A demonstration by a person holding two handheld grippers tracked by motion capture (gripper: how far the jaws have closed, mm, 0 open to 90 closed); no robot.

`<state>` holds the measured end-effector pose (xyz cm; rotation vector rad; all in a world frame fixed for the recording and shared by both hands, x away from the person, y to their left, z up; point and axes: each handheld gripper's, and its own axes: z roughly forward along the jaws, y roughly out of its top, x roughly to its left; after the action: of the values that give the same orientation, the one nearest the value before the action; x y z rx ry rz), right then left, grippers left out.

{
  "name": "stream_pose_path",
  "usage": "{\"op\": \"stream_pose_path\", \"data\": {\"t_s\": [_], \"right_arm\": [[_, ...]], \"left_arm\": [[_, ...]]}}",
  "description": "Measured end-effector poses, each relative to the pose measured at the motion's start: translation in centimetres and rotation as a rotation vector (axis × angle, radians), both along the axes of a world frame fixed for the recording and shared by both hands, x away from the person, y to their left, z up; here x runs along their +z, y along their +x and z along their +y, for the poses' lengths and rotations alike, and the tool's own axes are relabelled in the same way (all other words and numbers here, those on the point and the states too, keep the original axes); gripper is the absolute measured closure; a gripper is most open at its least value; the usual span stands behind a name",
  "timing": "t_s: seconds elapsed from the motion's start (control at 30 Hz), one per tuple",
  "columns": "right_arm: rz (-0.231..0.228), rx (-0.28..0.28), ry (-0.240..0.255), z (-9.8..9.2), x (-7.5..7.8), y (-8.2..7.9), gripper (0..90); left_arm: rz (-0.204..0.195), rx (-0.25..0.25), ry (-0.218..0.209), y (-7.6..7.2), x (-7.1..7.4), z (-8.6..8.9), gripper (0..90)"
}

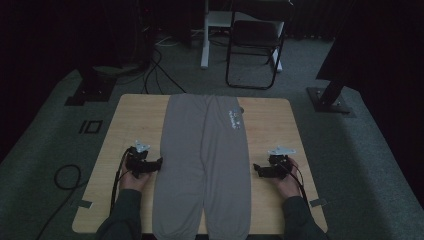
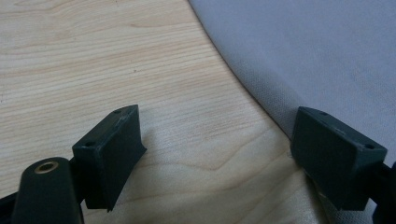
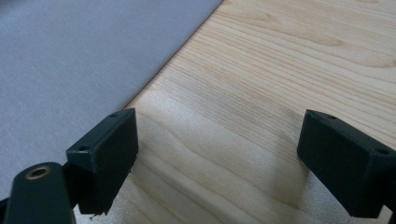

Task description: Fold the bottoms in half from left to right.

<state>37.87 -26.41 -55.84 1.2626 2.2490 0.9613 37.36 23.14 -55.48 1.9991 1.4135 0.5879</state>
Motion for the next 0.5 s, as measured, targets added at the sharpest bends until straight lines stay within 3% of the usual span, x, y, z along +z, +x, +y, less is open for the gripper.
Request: {"op": "stream_pose_path", "data": {"t_s": [0.1, 0.23, 0.5], "right_arm": [[0.001, 0.000, 0.000, 0.03, 0.00, -0.04, 12.9], [0.002, -0.003, 0.001, 0.10, 0.01, -0.09, 12.9], [0.001, -0.021, 0.001, 0.26, 0.00, -0.14, 13.0]], "left_arm": [[0.028, -0.001, 0.010, -0.08, 0.38, -0.16, 22.9], [-0.009, 0.004, -0.005, -0.25, 0.03, -0.10, 23.5], [-0.016, 0.000, -0.008, -0.36, 0.03, -0.13, 27.8]]}}
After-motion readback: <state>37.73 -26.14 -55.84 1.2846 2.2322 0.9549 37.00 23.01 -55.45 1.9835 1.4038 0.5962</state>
